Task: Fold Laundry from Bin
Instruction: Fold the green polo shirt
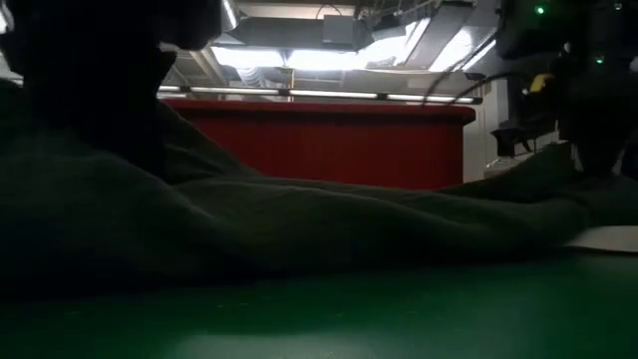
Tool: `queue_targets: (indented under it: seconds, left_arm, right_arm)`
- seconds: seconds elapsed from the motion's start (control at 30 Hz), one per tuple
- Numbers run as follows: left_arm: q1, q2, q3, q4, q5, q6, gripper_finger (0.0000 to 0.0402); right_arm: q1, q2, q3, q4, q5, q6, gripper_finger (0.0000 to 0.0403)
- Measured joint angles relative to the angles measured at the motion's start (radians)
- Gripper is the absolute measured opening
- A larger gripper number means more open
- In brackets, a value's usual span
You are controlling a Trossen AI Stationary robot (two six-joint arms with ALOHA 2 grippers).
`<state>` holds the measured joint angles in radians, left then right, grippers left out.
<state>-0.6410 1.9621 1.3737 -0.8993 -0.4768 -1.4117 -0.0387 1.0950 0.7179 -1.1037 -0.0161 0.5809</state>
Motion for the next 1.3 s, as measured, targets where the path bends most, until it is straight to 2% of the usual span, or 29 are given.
queue_targets:
  seconds: [0.2,0.43,1.0,1.13,1.3]
  left_arm:
    - [-0.001,0.000,-0.018,-0.013,0.057,0.005,0.0080]
    - [-0.012,0.000,-0.018,-0.101,0.111,0.008,0.0080]
    - [-0.029,0.000,-0.009,-0.126,0.109,0.008,0.0080]
    - [-0.029,0.000,-0.007,-0.126,0.109,0.008,0.0080]
    - [-0.029,0.000,-0.007,-0.115,0.108,0.008,0.0080]
  right_arm:
    - [0.000,0.000,0.000,-0.180,0.110,0.072,0.0008]
    - [0.000,0.000,0.001,-0.188,0.029,0.076,0.0004]
    - [-0.001,0.000,0.001,-0.101,0.036,0.069,0.0029]
    - [-0.001,0.000,0.001,-0.102,0.024,0.069,0.0053]
    - [-0.001,0.000,0.001,-0.102,0.024,0.068,0.0108]
